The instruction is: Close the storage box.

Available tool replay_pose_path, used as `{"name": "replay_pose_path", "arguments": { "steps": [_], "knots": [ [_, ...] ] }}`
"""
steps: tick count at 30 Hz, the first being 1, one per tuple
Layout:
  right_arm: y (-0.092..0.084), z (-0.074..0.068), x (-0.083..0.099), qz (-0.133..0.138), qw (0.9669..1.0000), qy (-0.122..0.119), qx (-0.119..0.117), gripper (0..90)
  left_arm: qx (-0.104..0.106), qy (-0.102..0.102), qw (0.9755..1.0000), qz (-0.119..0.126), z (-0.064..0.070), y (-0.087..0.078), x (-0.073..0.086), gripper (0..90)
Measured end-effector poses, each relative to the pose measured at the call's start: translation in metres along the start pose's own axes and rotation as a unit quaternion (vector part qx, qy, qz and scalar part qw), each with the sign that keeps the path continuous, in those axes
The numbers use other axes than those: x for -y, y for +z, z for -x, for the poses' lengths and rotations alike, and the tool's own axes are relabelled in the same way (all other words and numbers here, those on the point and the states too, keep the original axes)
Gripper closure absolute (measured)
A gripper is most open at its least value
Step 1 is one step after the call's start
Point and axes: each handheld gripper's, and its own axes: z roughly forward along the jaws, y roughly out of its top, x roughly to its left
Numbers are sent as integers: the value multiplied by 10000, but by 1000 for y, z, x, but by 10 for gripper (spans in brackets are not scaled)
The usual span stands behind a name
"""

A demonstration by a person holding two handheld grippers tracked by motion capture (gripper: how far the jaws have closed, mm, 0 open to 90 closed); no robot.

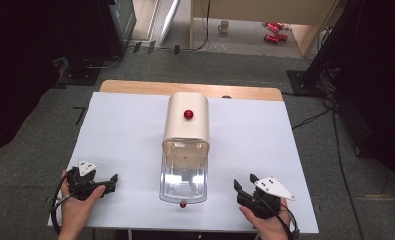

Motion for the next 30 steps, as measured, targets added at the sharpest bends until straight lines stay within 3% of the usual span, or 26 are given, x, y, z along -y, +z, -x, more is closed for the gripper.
{"name": "replay_pose_path", "arguments": {
  "steps": [4, 7, 9, 12, 15, 16, 17, 18, 19, 21, 22, 23, 25, 28, 29, 30],
  "knots": [
    [0, -13, 0, 40, 9997, -71, -248, 515, 40, 101, 9999, 19, 4, -3, 2, 0],
    [-2, -22, 0, 53, 9988, -47, -494, 547, 154, 36, 9998, 104, 8, -8, 3, 0],
    [-3, -28, 2, 65, 9981, -108, -598, 563, 404, 19, 9990, 203, 15, -13, 3, 0],
    [-4, -34, 3, 93, 9970, -168, -755, 584, 754, 192, 9964, 340, 36, -22, 3, 0],
    [-4, -37, 4, 108, 9958, -122, -900, 600, 1190, 424, 9906, 520, 61, -32, 2, 0],
    [-5, -38, 4, 109, 9956, -152, -920, 606, 1355, 516, 9878, 569, 69, -34, 1, 0],
    [-6, -41, 5, 127, 9950, -183, -973, 610, 1632, 702, 9821, 628, 84, -39, 1, 0],
    [-6, -41, 5, 127, 9950, -183, -973, 610, 1632, 702, 9821, 628, 84, -39, 1, 0],
    [-7, -42, 5, 142, 9948, -187, -995, 610, 1732, 800, 9794, 656, 91, -42, 2, 0],
    [-13, -43, 3, 229, 9938, -91, -1085, 623, 1936, 959, 9738, 708, 101, -46, 3, 0],
    [-14, -44, 2, 265, 9934, -89, -1113, 628, 2133, 1007, 9687, 771, 108, -50, 4, 0],
    [-16, -45, 0, 285, 9933, -85, -1119, 634, 2133, 1007, 9687, 771, 108, -50, 4, 0],
    [-17, -48, -4, 290, 9926, -61, -1179, 663, 2256, 1044, 9653, 804, 114, -52, 5, 0],
    [-18, -52, -7, 310, 9919, -77, -1227, 672, 2367, 1050, 9622, 844, 119, -53, 4, 0],
    [-19, -56, -8, 345, 9915, -110, -1250, 672, 2356, 1025, 9624, 880, 121, -54, 5, 65],
    [-19, -56, -8, 345, 9915, -110, -1250, 672, 2322, 992, 9632, 922, 122, -54, 5, 65]
  ]
}}
